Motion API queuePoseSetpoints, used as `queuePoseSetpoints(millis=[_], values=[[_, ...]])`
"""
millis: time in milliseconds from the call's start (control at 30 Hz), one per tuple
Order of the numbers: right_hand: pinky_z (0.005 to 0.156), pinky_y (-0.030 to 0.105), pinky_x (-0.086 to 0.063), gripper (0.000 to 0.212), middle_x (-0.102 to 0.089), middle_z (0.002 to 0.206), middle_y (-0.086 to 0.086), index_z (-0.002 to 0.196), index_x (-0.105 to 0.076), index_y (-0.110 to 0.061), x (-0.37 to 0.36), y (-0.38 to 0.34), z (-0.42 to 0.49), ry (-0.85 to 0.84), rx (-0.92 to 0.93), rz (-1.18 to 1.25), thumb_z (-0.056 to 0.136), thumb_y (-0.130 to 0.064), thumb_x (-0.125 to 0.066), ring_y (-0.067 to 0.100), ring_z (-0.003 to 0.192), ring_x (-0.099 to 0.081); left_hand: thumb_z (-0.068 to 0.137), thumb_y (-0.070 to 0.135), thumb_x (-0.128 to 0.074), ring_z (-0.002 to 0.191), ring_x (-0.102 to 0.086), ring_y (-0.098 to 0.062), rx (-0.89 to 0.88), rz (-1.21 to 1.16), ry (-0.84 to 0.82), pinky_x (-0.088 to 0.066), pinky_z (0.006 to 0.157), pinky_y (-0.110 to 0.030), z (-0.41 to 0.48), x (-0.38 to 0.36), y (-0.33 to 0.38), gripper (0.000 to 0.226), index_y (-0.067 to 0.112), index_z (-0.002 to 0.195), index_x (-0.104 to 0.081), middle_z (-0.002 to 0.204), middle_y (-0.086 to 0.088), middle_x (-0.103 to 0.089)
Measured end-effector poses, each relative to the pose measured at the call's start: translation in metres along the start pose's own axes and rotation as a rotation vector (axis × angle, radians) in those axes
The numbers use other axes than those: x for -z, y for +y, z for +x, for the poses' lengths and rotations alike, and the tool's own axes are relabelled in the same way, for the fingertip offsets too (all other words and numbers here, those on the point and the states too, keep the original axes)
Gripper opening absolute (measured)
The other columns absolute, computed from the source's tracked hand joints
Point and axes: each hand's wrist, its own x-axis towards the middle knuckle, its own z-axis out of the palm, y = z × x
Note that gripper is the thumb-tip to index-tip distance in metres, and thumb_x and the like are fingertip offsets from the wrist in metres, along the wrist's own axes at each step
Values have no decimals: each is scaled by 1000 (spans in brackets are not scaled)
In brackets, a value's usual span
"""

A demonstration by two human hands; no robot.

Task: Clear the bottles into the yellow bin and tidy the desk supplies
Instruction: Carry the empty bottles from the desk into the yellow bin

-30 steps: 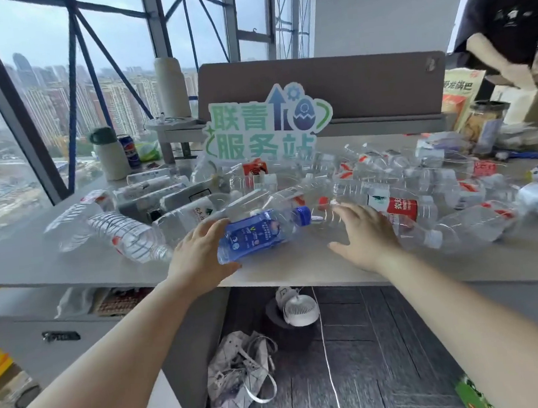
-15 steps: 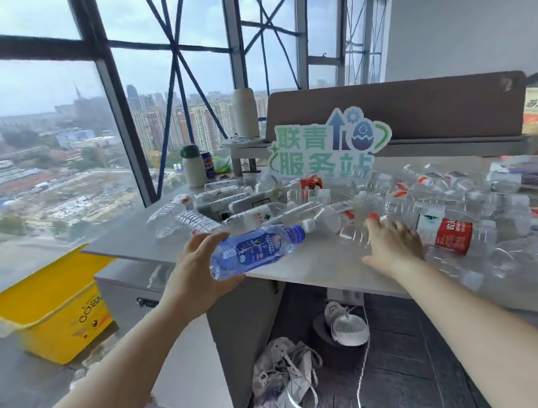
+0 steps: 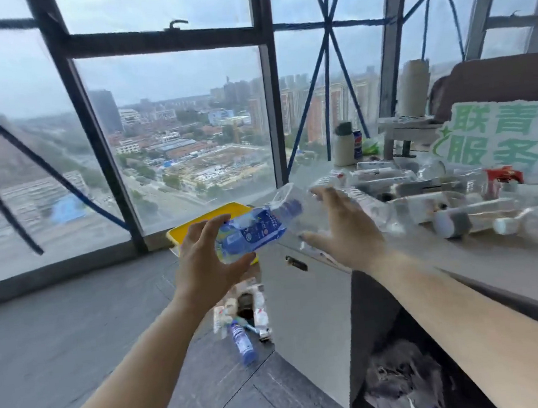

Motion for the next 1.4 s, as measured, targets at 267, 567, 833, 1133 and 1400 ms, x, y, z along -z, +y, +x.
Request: queuePoseSetpoints(millis=[267,567,833,1133,1400], values=[[95,38,-42,78,-45,131,8,138,-34,-13,-132,-45,92,-34,24,353,76,-30,-79,22,119,-46,59,57,-68,108,-51,-27,131,107,114,-37,86,-30,45,23,-126,75,23,125,-55,116,-6,-52],[94,45,-48,78,-46,129,2,134,-34,-18,-196,-36,156,25,25,543,73,-36,-79,21,115,-51,71,39,-79,118,-41,-26,206,199,89,-32,89,-28,110,4,-175,72,25,133,-46,125,-6,-45],[87,48,-54,81,-48,133,-5,132,-31,-35,-194,-38,201,214,46,672,66,-58,-73,25,116,-57,71,41,-79,117,-43,-26,162,248,203,-34,82,-30,153,14,-193,74,25,135,-44,127,-6,-45],[90,21,-49,78,-42,130,-5,136,-31,-17,-203,-57,232,248,94,765,75,-33,-77,12,117,-50,72,39,-78,121,-40,-28,141,273,209,-34,85,-30,188,42,-202,76,23,136,-42,130,-9,-43],[89,3,-41,76,-37,132,-9,137,-29,-16,-224,-66,285,351,136,744,78,-27,-77,-9,114,-41,73,38,-77,121,-40,-28,95,270,251,-33,84,-29,237,40,-235,73,22,135,-43,130,-9,-43]])
